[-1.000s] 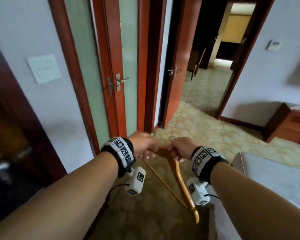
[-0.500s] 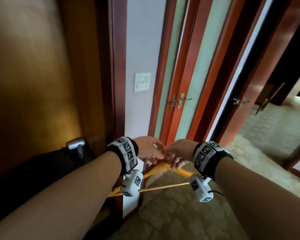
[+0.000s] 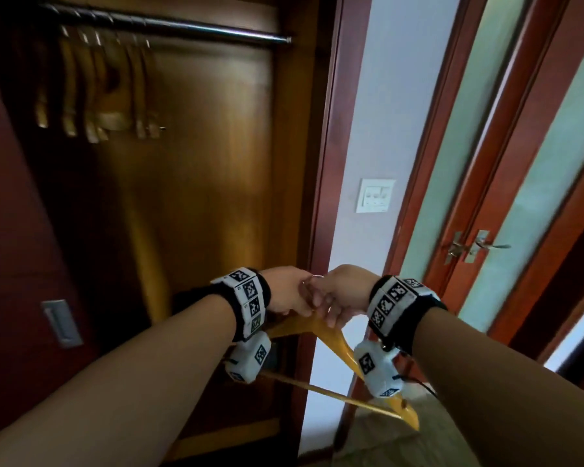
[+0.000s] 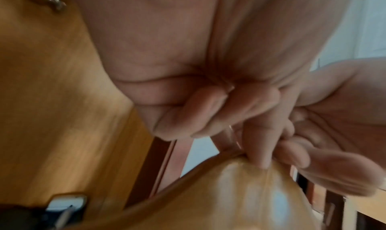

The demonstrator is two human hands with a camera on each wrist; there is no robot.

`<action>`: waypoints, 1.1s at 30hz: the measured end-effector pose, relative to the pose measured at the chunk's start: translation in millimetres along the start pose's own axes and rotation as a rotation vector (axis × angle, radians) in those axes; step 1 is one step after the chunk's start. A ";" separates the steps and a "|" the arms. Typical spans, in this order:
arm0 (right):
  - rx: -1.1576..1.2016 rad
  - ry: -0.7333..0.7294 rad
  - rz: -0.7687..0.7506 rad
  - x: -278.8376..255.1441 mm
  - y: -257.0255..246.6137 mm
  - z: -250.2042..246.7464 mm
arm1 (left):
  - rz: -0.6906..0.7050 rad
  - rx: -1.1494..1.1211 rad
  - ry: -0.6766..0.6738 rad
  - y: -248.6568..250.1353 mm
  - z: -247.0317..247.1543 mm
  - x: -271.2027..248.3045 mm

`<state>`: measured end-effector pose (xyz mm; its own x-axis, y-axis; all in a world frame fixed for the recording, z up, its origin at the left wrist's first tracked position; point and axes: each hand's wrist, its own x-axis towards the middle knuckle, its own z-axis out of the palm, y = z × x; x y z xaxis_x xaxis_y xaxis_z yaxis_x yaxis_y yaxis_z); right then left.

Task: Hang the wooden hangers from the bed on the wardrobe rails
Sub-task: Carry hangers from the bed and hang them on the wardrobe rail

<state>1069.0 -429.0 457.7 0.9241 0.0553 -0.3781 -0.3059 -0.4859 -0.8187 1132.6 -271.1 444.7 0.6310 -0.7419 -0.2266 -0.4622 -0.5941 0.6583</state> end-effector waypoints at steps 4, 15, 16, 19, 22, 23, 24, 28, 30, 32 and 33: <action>-0.012 -0.099 -0.108 -2.3 -12.7 2.3 | -0.024 -0.027 0.106 0.1 -7.4 -22.1; -0.001 -0.251 -0.270 -9.7 -18.1 23.6 | -0.146 -0.132 0.156 -4.8 -11.4 -66.7; 0.018 -0.223 -0.266 -7.3 -22.4 24.8 | -0.157 -0.162 0.190 -6.6 -14.1 -67.3; 0.060 -0.106 -0.237 3.8 -44.2 27.0 | -0.187 -0.241 0.334 -11.1 -24.7 -66.7; 0.093 -0.021 -0.202 16.5 -68.8 30.5 | -0.175 -0.303 0.459 -20.0 -38.0 -62.8; 0.097 0.006 -0.194 21.2 -76.6 31.9 | -0.169 -0.297 0.494 -25.1 -43.6 -61.6; 0.103 0.034 -0.187 26.0 -84.2 33.3 | -0.160 -0.293 0.521 -31.2 -50.4 -60.3; 0.092 0.137 -0.142 49.3 -118.5 40.5 | -0.142 -0.335 0.524 -57.3 -89.0 -66.4; 0.057 0.188 -0.127 64.1 -140.1 45.2 | -0.134 -0.366 0.496 -71.7 -114.8 -72.9; 0.041 0.225 -0.110 79.1 -163.3 48.9 | -0.133 -0.408 0.473 -84.7 -140.2 -79.1; 0.036 0.239 -0.097 86.3 -175.4 51.1 | -0.133 -0.428 0.469 -91.5 -152.2 -82.0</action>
<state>1190.8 -294.4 546.6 0.9761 -0.1099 -0.1873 -0.2170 -0.4567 -0.8627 1218.0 -108.6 512.4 0.9158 -0.3982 -0.0519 -0.1332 -0.4230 0.8963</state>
